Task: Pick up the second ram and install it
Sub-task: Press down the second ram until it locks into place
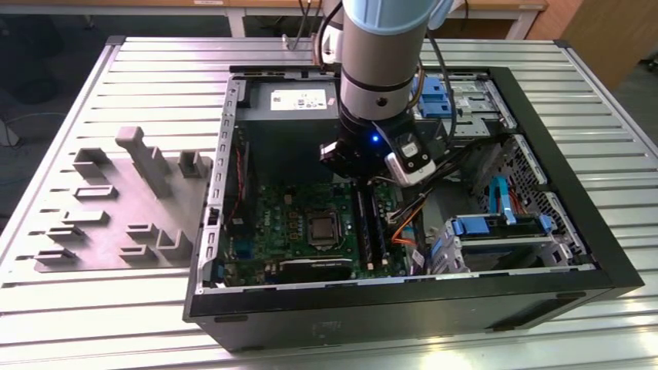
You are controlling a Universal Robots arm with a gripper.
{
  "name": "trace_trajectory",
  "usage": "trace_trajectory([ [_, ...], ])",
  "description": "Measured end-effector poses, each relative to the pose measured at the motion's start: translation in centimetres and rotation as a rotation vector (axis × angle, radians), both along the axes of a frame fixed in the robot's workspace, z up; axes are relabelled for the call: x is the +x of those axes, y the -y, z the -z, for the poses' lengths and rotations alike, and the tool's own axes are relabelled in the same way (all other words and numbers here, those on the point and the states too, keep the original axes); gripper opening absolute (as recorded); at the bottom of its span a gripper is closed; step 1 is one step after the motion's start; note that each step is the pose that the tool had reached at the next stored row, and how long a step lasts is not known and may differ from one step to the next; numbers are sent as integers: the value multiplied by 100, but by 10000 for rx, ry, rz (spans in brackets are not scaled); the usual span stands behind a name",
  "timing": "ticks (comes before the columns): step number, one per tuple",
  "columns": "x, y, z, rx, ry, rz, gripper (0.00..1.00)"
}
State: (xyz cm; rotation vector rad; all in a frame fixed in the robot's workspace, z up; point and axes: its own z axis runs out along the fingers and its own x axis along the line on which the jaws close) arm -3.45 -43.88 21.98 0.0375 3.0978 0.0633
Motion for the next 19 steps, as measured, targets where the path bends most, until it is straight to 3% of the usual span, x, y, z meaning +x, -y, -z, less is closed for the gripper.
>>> trace_trajectory([
  [19, 0, 0, 40, -2, -1, 0, 11],
])
